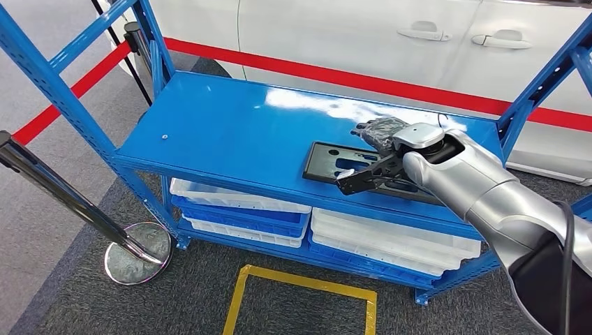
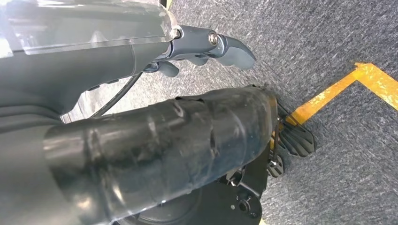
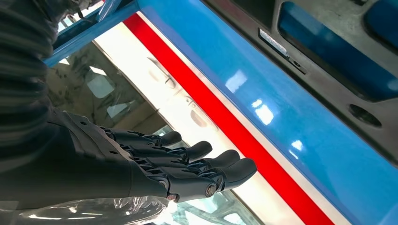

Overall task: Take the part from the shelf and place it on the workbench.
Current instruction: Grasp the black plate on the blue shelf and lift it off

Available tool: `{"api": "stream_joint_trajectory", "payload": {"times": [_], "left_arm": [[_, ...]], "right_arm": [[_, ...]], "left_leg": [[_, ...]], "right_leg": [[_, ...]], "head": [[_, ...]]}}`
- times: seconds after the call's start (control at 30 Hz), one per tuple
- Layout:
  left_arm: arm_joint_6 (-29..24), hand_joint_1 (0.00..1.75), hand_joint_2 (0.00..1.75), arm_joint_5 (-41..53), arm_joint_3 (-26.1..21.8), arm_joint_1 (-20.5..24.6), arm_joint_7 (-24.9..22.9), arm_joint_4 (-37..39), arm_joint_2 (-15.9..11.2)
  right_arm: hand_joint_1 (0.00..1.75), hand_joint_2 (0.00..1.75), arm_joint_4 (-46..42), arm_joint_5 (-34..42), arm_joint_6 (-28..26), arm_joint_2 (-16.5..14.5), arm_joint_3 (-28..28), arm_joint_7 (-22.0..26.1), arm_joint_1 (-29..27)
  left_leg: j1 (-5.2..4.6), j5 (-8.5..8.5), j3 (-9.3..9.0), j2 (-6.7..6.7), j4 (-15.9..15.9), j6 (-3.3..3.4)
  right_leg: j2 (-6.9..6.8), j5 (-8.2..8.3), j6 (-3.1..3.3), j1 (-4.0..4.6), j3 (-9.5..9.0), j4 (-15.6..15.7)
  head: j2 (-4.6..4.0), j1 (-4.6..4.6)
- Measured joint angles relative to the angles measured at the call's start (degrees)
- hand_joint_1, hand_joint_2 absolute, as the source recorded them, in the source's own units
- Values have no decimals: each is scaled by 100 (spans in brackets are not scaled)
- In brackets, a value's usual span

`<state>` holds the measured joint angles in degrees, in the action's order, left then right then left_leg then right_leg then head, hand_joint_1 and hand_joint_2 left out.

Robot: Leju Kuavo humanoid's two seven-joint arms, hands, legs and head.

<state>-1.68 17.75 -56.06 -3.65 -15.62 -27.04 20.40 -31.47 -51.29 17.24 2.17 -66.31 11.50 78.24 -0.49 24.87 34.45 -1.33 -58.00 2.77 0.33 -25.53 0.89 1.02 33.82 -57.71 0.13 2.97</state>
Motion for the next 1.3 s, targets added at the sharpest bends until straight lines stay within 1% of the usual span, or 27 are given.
{"api": "stream_joint_trajectory", "payload": {"times": [0.37,0.57,1.03,1.3], "left_arm": [[-66,0,0,-118,207,-42,-51,-31,-8],[-133,0,0,-327,403,-104,-99,-103,-12],[-232,0,0,-639,833,-254,-239,-355,-14],[-245,0,0,-695,953,-299,-259,-421,-14]], "right_arm": [[0,175,3,0,30,-20,-52,-3,9],[0,175,32,3,12,-20,-106,68,-42],[0,175,114,2,12,-20,-179,69,-202],[0,175,128,2,14,-22,-204,69,-207]], "left_leg": [[0,0,0,0,0,0],[0,0,0,0,0,0],[0,0,0,0,0,0],[0,0,0,0,0,0]], "right_leg": [[0,0,0,0,0,0],[0,0,0,0,1,0],[0,0,0,0,1,0],[0,0,0,0,1,0]], "head": [[0,0],[0,1],[0,0],[0,0]]}}
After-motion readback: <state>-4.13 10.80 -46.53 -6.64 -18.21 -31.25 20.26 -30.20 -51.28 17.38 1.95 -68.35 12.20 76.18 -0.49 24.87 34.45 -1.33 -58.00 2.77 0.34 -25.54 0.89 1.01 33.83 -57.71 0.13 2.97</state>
